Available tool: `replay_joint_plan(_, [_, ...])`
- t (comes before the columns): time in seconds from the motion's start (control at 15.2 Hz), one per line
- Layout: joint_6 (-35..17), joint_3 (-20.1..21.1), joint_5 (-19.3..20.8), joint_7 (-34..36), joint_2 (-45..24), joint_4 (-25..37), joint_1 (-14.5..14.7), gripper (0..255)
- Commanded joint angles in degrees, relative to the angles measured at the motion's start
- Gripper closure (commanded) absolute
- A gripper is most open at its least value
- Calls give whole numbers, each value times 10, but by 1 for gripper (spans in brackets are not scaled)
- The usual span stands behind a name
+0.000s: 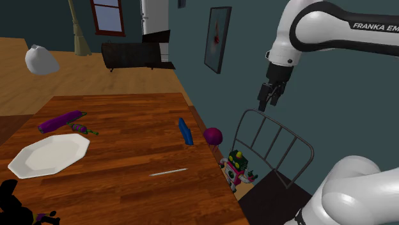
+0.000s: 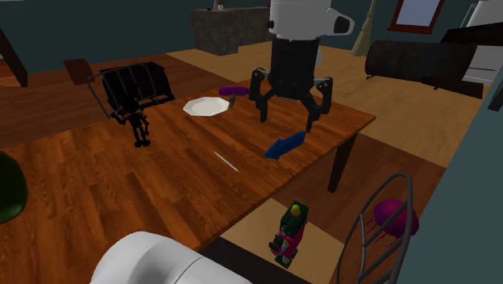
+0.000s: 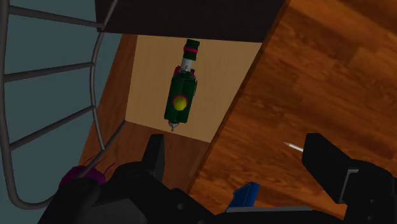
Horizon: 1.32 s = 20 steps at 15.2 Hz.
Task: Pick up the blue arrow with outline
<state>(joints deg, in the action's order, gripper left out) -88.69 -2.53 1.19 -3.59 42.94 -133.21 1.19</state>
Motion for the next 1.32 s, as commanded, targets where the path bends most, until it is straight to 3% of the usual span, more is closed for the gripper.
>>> replay_joint_plan(0.0, [0,0,0,0,0,0,0,0])
replay_joint_plan(0.59, [-124,36,-32,84,-172,30,3,0])
replay_joint_plan(1.25, [-217,59,-45,166,-390,138,7,0])
